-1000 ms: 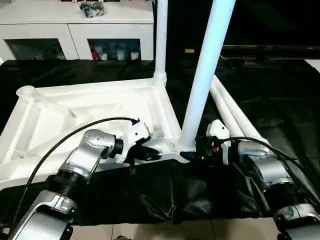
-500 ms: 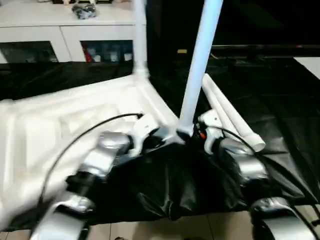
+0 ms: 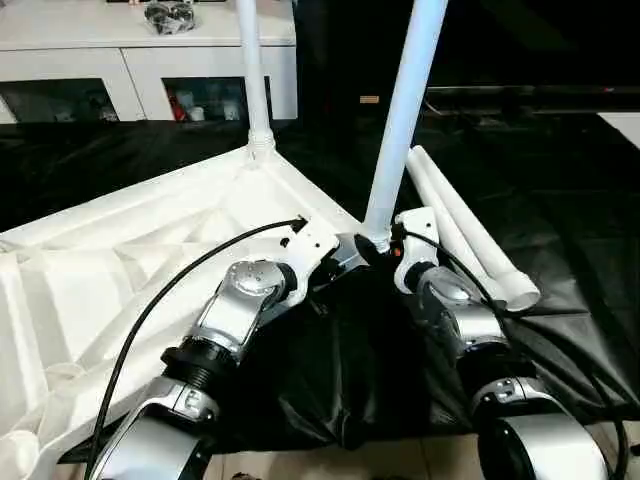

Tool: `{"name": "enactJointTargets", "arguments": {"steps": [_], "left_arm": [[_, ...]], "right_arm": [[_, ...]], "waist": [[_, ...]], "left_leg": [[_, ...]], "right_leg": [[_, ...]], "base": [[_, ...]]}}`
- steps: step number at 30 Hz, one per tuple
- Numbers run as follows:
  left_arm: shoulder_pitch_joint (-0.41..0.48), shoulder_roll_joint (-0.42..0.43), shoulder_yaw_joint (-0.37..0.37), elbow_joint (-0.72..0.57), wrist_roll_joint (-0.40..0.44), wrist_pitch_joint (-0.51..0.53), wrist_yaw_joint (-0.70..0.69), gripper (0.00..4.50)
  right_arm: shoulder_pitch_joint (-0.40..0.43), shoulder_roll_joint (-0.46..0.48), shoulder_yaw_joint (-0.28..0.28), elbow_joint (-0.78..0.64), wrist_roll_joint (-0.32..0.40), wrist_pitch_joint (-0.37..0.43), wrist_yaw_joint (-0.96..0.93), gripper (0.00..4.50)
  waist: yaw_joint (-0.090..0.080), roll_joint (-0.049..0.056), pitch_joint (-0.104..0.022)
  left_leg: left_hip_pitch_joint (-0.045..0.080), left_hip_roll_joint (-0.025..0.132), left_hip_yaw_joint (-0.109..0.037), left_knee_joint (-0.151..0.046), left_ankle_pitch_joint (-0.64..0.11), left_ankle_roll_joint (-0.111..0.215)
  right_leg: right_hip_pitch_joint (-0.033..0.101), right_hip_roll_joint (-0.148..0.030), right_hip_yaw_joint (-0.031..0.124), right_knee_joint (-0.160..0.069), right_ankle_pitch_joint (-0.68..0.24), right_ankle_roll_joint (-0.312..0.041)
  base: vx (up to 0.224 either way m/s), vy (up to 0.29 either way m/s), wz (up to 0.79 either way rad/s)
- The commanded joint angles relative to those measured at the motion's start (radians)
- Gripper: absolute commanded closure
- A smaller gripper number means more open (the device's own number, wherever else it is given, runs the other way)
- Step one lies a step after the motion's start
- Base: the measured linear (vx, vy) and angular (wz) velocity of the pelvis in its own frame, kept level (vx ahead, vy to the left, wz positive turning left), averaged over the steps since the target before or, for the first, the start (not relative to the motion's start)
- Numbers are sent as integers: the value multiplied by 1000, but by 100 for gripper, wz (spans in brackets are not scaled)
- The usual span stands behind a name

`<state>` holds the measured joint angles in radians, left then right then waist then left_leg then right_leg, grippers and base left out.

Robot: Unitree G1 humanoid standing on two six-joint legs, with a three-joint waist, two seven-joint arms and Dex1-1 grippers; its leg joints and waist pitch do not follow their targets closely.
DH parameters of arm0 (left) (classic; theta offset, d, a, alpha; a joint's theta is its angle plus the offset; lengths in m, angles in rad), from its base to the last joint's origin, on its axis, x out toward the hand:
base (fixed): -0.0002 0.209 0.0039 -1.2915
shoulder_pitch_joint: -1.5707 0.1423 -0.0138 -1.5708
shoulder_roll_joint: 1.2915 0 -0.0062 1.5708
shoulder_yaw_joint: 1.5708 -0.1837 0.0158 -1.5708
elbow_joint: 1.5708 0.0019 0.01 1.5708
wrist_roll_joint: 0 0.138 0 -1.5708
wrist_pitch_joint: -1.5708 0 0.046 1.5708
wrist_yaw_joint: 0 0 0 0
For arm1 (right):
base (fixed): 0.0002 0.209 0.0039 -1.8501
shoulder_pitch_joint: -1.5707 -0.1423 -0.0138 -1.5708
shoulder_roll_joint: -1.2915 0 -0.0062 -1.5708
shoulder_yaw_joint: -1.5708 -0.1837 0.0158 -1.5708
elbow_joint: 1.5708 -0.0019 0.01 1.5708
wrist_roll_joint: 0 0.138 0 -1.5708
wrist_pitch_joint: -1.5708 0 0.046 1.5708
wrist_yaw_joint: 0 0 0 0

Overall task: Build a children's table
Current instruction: Rotate leg to tighten, then rotate table base

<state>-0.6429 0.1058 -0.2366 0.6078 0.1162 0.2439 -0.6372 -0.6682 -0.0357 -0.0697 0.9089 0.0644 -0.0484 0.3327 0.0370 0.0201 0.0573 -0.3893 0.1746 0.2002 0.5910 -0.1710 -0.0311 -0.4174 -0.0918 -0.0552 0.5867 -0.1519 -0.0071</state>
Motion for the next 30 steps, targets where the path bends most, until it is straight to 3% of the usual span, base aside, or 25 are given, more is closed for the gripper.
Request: {"name": "enactJointTargets", "arguments": {"steps": [1, 5, 7, 8, 10, 12, 13, 14, 15, 17, 18, 19, 20, 24, 27, 30], "left_arm": [[-29, -27, -5, 7, -6, -80, 13, 422], [-46, -24, 44, 26, -29, -73, 43, 386], [-45, -6, 73, -1, -38, -73, 66, 375], [-43, 1, 80, -11, -38, -72, 76, 367], [-35, 45, 111, -37, -35, -61, 113, 345], [-29, 64, 124, -49, -36, -54, 122, 340], [-8, 116, 155, -84, -29, -19, 138, 340], [3, 141, 170, -101, -25, -8, 144, 334], [16, 171, 191, -123, -20, 10, 151, 334], [31, 209, 220, -149, -16, 30, 160, 334], [33, 212, 222, -151, -16, 32, 160, 334], [52, 258, 254, -189, -12, 63, 169, 334], [75, 319, 290, -227, -2, 103, 184, 334], [130, 445, 344, -292, 47, 195, 205, 334], [171, 516, 364, -308, 72, 269, 209, 334], [197, 557, 364, -290, 93, 307, 203, 368]], "right_arm": [[-9, 1, 27, -31, -20, -21, -4, 66], [35, -37, 44, -110, -43, -15, 20, 64], [68, -58, 40, -177, -42, 3, 38, 64], [78, -64, 39, -198, -40, 12, 44, 64], [109, -85, 49, -262, -35, 34, 61, 64], [121, -94, 56, -285, -35, 43, 69, 64], [145, -115, 75, -334, -38, 58, 103, 64], [157, -125, 83, -360, -34, 74, 128, 64], [170, -137, 95, -388, -29, 90, 159, 64], [190, -153, 110, -433, -22, 118, 200, 64], [192, -154, 111, -437, -21, 121, 204, 64], [212, -172, 128, -485, -10, 152, 252, 64], [236, -196, 150, -540, 13, 181, 317, 64], [284, -249, 204, -640, 59, 227, 450, 64], [315, -277, 249, -691, 69, 278, 524, 64], [319, -266, 265, -677, 53, 292, 523, 64]], "waist": [[2, -3, -77], [12, -1, -77], [12, -18, -75], [15, -14, -75], [12, -21, -74], [13, -20, -74], [10, -26, -73], [11, -21, -74], [9, -30, -74], [9, -21, -72], [9, -18, -71], [8, -27, -70], [15, -23, -70], [15, -21, -67], [17, -25, -64], [27, -24, -60]], "left_leg": [[23, 47, -21, -68, -240, 60], [19, 49, -21, -66, -213, 69], [17, 50, -21, -67, -218, 74], [16, 51, -23, -68, -218, 75], [15, 50, -23, -68, -204, 80], [16, 50, -22, -67, -198, 78], [15, 49, -22, -67, -199, 78], [14, 51, -24, -67, -190, 78], [16, 52, -22, -67, -189, 80], [17, 53, -23, -67, -191, 78], [25, 54, -22, -68, -201, 68], [23, 54, -21, -69, -208, 65], [25, 60, -25, -72, -219, 56], [27, 60, -27, -77, -245, 35], [30, 59, -27, -79, -275, 18], [38, 59, -28, -82, -335, -12]], "right_leg": [[48, -52, 34, -63, -180, -251], [55, -55, 32, -63, -191, -241], [56, -54, 30, -63, -204, -235], [57, -56, 30, -60, -209, -232], [55, -55, 28, -61, -229, -219], [54, -53, 29, -60, -231, -213], [54, -53, 28, -61, -241, -208], [55, -54, 28, -56, -234, -209], [52, -54, 28, -57, -235, -207], [49, -51, 29, -56, -238, -202], [44, -48, 29, -58, -239, -209], [45, -47, 29, -58, -240, -210], [46, -50, 30, -51, -237, -207], [43, -46, 31, -51, -234, -190], [40, -47, 33, -55, -270, -188], [27, -51, 36, -65, -348, -173]], "base": [[0, 0, 0], [0, 0, 0], [0, 0, 0], [0, 0, 0], [0, 0, 0], [0, 0, 0], [0, 0, 0], [0, 0, 0], [0, 0, 0], [0, 0, 0], [0, 0, 0], [0, 0, 0], [0, 0, 0], [0, 0, 0], [0, 0, 0], [0, 0, 0]]}}
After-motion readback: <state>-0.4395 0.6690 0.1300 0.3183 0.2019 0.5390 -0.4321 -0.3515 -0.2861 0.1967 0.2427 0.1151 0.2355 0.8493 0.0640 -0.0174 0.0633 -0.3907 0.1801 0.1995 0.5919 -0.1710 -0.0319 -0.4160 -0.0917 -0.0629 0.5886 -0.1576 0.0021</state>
